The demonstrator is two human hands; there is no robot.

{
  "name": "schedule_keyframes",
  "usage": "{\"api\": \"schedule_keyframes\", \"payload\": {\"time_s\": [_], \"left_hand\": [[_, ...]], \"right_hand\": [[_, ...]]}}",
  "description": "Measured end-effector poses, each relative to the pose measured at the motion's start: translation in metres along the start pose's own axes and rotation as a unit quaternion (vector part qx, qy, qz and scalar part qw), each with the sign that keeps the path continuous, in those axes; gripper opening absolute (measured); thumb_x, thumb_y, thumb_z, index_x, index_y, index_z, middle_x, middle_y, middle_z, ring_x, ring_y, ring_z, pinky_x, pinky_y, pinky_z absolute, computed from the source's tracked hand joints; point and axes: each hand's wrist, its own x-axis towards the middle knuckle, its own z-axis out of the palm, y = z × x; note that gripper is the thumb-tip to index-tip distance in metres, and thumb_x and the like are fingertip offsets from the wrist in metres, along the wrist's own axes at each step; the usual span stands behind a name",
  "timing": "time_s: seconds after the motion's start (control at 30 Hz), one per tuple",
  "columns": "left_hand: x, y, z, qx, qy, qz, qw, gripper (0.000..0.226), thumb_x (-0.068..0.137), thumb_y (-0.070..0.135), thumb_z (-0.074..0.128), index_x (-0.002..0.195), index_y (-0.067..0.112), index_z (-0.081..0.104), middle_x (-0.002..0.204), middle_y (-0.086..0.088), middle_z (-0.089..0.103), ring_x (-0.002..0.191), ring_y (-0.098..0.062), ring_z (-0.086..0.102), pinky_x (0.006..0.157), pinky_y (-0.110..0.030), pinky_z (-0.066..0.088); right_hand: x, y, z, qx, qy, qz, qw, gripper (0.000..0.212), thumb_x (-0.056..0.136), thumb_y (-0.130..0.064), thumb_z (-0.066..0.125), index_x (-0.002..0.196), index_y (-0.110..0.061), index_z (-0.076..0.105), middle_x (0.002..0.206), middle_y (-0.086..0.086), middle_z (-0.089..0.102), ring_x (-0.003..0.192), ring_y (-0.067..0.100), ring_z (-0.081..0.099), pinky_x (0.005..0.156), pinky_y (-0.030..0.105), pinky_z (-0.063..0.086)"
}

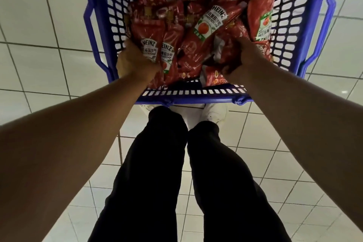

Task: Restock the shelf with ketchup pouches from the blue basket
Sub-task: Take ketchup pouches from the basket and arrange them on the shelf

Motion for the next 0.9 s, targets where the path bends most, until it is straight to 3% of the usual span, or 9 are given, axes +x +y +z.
{"api": "schedule_keyframes", "payload": {"time_s": [0.1,0.2,0.3,0.43,0.57,0.73,0.77,0.83,0.9], "left_hand": [[0.002,-0.003,0.004,-0.012,-0.077,-0.023,0.997,0.081,0.059,0.046,0.092,0.128,0.018,0.061,0.124,-0.004,0.069,0.113,-0.026,0.065,0.093,-0.039,0.056],[0.004,-0.011,0.005,-0.113,-0.115,-0.051,0.986,0.073,0.063,0.031,0.093,0.129,0.022,0.062,0.121,0.002,0.07,0.11,-0.021,0.066,0.095,-0.039,0.056],[0.002,-0.019,0.001,-0.194,-0.15,-0.052,0.968,0.065,0.069,0.018,0.09,0.126,0.025,0.06,0.105,0.013,0.07,0.102,-0.014,0.068,0.085,-0.031,0.055],[-0.009,-0.016,-0.017,-0.286,-0.181,-0.091,0.937,0.066,0.062,0.007,0.091,0.118,0.026,0.063,0.104,0.006,0.074,0.096,-0.018,0.073,0.084,-0.039,0.06],[-0.044,0.003,-0.055,-0.312,-0.205,-0.094,0.923,0.075,0.055,0.01,0.095,0.123,0.022,0.065,0.109,0.0,0.075,0.098,-0.022,0.073,0.089,-0.045,0.059],[-0.117,0.045,-0.135,-0.363,-0.259,0.01,0.895,0.063,0.059,0.006,0.09,0.118,0.019,0.071,0.108,-0.002,0.077,0.101,-0.022,0.074,0.095,-0.048,0.057],[-0.134,0.054,-0.156,-0.371,-0.252,0.03,0.893,0.066,0.057,0.008,0.089,0.12,0.018,0.07,0.108,-0.001,0.077,0.102,-0.022,0.073,0.095,-0.046,0.056],[-0.165,0.073,-0.198,-0.398,-0.231,0.056,0.886,0.067,0.056,0.008,0.087,0.12,0.016,0.069,0.108,-0.003,0.077,0.103,-0.024,0.073,0.096,-0.047,0.056],[-0.2,0.089,-0.242,-0.426,-0.21,0.073,0.877,0.063,0.056,0.005,0.084,0.116,0.016,0.07,0.108,-0.007,0.077,0.104,-0.029,0.073,0.098,-0.053,0.054]], "right_hand": [[-0.001,0.002,-0.004,0.021,-0.033,-0.016,0.999,0.035,0.083,-0.041,0.073,0.108,-0.017,0.068,0.096,0.005,0.076,0.088,0.023,0.07,0.068,0.03,0.054],[-0.006,0.007,-0.013,0.061,-0.087,-0.034,0.994,0.039,0.087,-0.034,0.069,0.118,-0.011,0.065,0.11,0.014,0.073,0.098,0.031,0.07,0.079,0.041,0.058],[-0.014,0.015,-0.026,0.096,-0.156,-0.05,0.982,0.039,0.091,-0.029,0.063,0.123,-0.007,0.064,0.111,0.015,0.073,0.101,0.031,0.069,0.094,0.046,0.055],[-0.032,0.026,-0.04,0.079,-0.225,-0.044,0.97,0.046,0.094,-0.018,0.063,0.135,-0.002,0.048,0.113,0.019,0.072,0.099,0.034,0.072,0.084,0.047,0.059],[-0.075,0.041,-0.047,0.017,-0.208,-0.063,0.976,0.062,0.086,-0.004,0.071,0.14,-0.002,0.04,0.119,0.023,0.07,0.105,0.04,0.07,0.097,0.057,0.052],[-0.172,0.046,-0.054,-0.074,-0.225,-0.152,0.96,0.056,0.072,-0.004,0.084,0.123,-0.004,0.06,0.119,0.022,0.07,0.105,0.042,0.07,0.091,0.067,0.051],[-0.197,0.043,-0.055,-0.096,-0.227,-0.183,0.952,0.054,0.07,-0.005,0.086,0.119,-0.006,0.063,0.115,0.019,0.072,0.104,0.04,0.07,0.089,0.065,0.053],[-0.249,0.03,-0.058,-0.116,-0.244,-0.246,0.931,0.05,0.068,-0.003,0.086,0.114,-0.009,0.067,0.106,0.013,0.076,0.098,0.033,0.074,0.078,0.05,0.061],[-0.305,0.017,-0.064,-0.129,-0.273,-0.311,0.901,0.04,0.068,0.0,0.084,0.104,-0.014,0.073,0.101,0.011,0.077,0.094,0.03,0.074,0.08,0.046,0.061]]}}
